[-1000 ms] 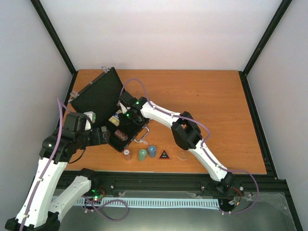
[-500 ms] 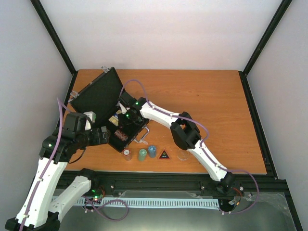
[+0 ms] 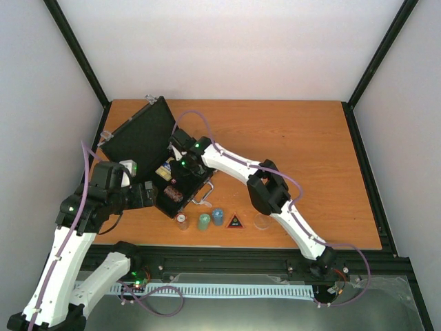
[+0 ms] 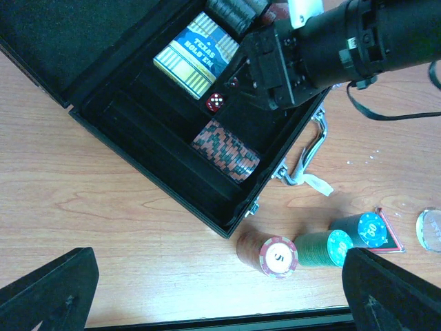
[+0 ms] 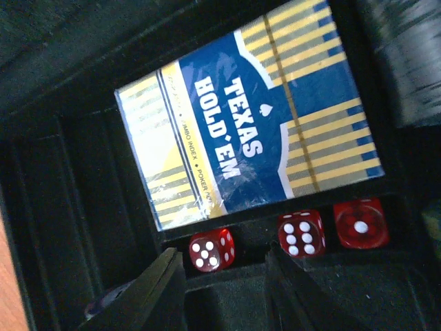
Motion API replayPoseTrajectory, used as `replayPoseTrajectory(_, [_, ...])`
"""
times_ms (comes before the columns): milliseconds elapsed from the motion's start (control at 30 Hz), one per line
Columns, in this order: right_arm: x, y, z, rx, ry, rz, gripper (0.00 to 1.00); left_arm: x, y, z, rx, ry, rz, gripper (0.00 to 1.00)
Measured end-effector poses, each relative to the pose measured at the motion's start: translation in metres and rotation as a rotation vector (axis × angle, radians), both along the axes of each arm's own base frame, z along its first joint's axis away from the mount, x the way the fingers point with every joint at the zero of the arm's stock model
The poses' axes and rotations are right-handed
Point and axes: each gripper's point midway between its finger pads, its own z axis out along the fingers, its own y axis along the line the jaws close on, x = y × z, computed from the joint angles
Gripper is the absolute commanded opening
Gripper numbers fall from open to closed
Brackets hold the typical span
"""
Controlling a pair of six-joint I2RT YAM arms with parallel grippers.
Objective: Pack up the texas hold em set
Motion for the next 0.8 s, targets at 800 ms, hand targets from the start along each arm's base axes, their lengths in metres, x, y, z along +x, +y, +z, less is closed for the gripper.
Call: replayPoseTrajectory(800, [-0.019, 0.010, 0.027, 0.093, 0.058, 0.087, 0.35, 0.003, -0.002, -0.004, 0.003, 0.021, -0.003, 1.00])
